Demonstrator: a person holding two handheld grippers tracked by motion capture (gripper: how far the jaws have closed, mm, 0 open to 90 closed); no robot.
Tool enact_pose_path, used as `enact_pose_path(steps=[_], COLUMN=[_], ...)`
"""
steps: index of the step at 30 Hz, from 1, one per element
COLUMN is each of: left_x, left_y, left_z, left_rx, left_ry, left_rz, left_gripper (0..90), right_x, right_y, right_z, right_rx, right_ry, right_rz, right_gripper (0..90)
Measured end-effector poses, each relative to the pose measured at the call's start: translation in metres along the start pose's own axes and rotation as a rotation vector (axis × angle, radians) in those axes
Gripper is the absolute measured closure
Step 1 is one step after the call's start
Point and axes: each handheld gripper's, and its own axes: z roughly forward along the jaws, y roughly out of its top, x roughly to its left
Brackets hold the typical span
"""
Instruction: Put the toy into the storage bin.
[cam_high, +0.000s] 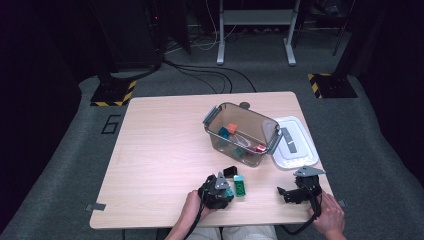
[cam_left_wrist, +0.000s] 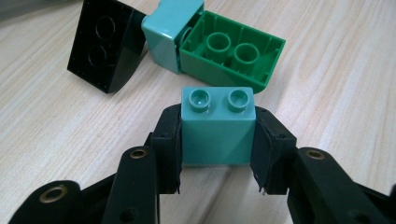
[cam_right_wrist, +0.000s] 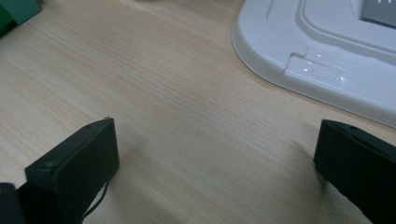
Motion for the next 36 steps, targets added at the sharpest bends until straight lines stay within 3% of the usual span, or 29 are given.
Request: enact_pose_path(steps=[9, 17, 29, 36], left_x=[0.014, 0.027, 0.046, 0.058], left_y=[0.001, 0.005, 0.016, 0.024], left_z=[-0.014, -0.025, -0.039, -0.050], left_rx=[-0.043, -0.054, -0.059, -0.086], left_ry=[0.028, 0.047, 0.098, 0.126], left_rz=[-0.033, -0.060, -0.063, -0.075], left_gripper=[58.6, 58.6, 58.6, 58.6], right_x=[0.000, 0.000, 0.000, 0.000], right_y=[0.000, 0.000, 0.000, 0.000], right_z=[0.000, 0.000, 0.000, 0.000], right_rx=[0.000, 0.000, 0.000, 0.000], right_ry=[0.001, 0.000, 0.000, 0.000], right_rz=[-0.001, -0.001, 0.000, 0.000], right_gripper=[0.0, 0.0, 0.0, 0.0])
